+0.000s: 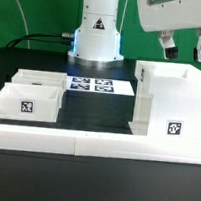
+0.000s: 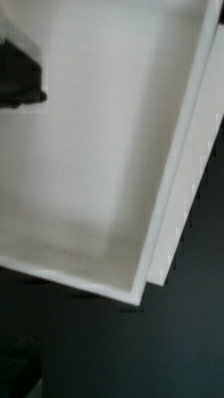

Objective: Assemble drawer

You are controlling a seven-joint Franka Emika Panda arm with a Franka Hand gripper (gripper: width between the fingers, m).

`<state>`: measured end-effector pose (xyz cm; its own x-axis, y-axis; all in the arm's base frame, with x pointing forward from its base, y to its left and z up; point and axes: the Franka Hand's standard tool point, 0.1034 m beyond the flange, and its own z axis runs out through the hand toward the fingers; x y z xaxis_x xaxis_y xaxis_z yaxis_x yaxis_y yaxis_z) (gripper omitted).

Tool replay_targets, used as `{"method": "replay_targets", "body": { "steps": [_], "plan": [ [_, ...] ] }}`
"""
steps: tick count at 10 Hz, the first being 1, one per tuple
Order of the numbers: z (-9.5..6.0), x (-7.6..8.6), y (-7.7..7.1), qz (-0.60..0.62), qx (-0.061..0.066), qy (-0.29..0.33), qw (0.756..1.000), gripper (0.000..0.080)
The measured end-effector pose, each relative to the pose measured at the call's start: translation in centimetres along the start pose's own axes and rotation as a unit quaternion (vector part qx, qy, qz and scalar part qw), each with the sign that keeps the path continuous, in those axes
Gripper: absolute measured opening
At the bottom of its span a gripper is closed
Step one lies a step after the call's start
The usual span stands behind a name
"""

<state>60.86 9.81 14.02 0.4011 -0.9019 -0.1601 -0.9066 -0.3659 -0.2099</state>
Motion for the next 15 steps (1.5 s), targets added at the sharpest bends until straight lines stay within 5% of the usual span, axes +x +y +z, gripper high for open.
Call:
{"method": "replay_targets", "body": {
  "steps": [1, 2, 4, 9, 13, 15],
  "plan": [
    [0.0, 0.1, 0.2, -0.049, -0.004, -0.002, 0.999, 0.0649],
    [0.0, 0.3, 1.0, -0.111, -0.026, -0.011, 0.993, 0.0649],
    [-0.7, 1.7, 2.1, -0.197, -0.038, -0.006, 0.980, 0.0649],
    [-2.2, 10.0, 6.7, -0.423, -0.046, -0.001, 0.905, 0.0649],
    [-2.1, 10.6, 7.0, -0.524, -0.048, -0.007, 0.850, 0.0649],
    [-1.5, 10.4, 7.4, -0.544, -0.075, -0.003, 0.836, 0.0649]
  ]
}}
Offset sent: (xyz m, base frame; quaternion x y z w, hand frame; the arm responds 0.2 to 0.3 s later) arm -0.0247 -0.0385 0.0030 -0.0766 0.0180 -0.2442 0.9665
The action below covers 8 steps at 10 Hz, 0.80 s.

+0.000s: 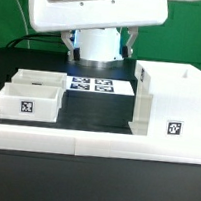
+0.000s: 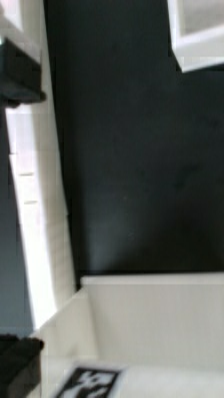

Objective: Assemble drawer

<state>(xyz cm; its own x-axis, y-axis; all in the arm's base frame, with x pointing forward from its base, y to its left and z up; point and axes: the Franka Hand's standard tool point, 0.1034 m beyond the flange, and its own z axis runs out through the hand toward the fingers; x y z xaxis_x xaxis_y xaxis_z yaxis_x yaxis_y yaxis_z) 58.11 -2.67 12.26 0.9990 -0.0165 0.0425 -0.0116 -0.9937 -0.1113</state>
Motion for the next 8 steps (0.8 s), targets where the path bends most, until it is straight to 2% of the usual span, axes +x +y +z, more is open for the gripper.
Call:
{"method": "replay_targets", "body": {
  "steps": [2, 4, 6, 8],
  "plan": [
    [1.3, -1.8, 1.8, -0.001, -0.028, 0.024, 0.999, 0.0649],
    [2.3, -3.4, 4.1, 0.001, -0.040, 0.027, 0.999, 0.0649],
    [3.0, -4.3, 6.4, -0.005, -0.036, 0.023, 0.999, 0.0649],
    [3.0, -4.2, 5.8, -0.002, -0.035, 0.024, 0.999, 0.0649]
  ]
}}
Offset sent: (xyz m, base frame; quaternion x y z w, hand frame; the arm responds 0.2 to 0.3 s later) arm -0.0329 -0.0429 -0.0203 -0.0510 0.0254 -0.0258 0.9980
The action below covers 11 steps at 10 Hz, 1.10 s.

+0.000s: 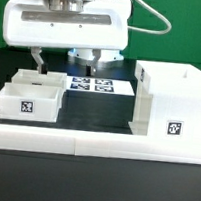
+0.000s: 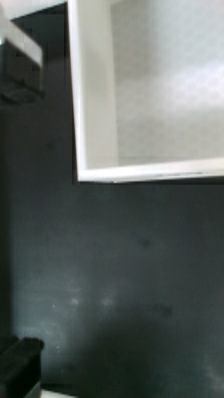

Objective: Assemble drawer

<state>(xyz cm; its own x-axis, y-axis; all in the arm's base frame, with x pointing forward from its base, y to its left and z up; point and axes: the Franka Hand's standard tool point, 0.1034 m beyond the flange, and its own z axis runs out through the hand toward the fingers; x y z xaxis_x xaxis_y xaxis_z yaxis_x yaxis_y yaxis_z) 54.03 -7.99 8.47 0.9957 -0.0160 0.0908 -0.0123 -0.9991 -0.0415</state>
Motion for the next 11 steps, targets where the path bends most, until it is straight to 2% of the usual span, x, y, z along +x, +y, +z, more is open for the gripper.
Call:
{"method": "replay_targets", "body": {
  "steps": [3, 6, 7, 9, 10, 11],
  "plan": [
    [0.1, -0.1, 0.1, 0.001, 0.000, -0.001, 1.000, 0.0649],
    [2.0, -2.0, 0.2, -0.005, 0.001, -0.025, 1.000, 0.0649],
    [2.6, -2.3, 0.3, -0.005, -0.003, -0.022, 1.000, 0.0649],
    [4.7, -4.5, 0.7, -0.002, -0.015, -0.021, 1.000, 0.0649],
    [5.2, -5.3, 0.8, 0.006, -0.020, -0.015, 1.000, 0.0649],
    [5.2, -5.3, 0.8, 0.006, -0.019, -0.017, 1.000, 0.0649]
  ]
}}
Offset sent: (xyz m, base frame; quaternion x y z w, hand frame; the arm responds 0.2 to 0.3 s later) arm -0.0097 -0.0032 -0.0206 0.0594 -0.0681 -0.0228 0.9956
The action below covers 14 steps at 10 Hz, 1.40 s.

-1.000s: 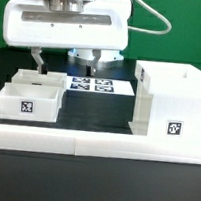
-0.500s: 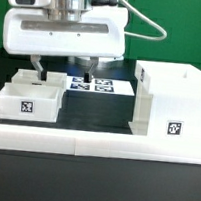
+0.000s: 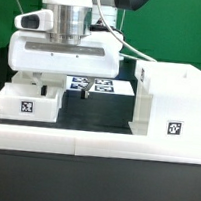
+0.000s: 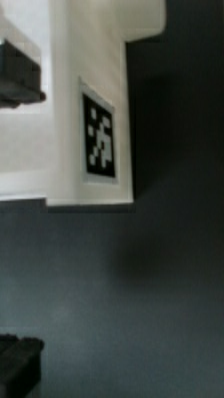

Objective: Assemble drawer

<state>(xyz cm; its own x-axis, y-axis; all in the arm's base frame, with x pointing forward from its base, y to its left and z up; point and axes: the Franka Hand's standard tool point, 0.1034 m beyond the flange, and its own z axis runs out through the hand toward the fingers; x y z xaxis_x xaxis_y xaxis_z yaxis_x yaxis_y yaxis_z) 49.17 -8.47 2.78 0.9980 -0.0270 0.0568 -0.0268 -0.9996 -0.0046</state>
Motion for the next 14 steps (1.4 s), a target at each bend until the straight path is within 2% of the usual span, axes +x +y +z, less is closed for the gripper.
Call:
{"method": "replay_targets", "body": {
  "steps": [3, 4, 6, 11, 13, 14],
  "plan": [
    [0.1, -0.1, 0.1, -0.003, 0.000, -0.001, 1.000, 0.0649],
    [0.6, -0.6, 0.6, -0.016, 0.004, -0.011, 1.000, 0.0649],
    [1.0, -0.4, 1.0, -0.042, 0.010, -0.021, 0.999, 0.0649],
    [1.9, -0.8, 0.6, -0.044, 0.008, -0.026, 0.999, 0.0649],
    [2.0, -0.8, 0.6, -0.042, 0.006, -0.023, 0.999, 0.0621],
    [2.0, -0.8, 0.6, -0.043, 0.006, -0.023, 0.999, 0.0450]
  ]
}}
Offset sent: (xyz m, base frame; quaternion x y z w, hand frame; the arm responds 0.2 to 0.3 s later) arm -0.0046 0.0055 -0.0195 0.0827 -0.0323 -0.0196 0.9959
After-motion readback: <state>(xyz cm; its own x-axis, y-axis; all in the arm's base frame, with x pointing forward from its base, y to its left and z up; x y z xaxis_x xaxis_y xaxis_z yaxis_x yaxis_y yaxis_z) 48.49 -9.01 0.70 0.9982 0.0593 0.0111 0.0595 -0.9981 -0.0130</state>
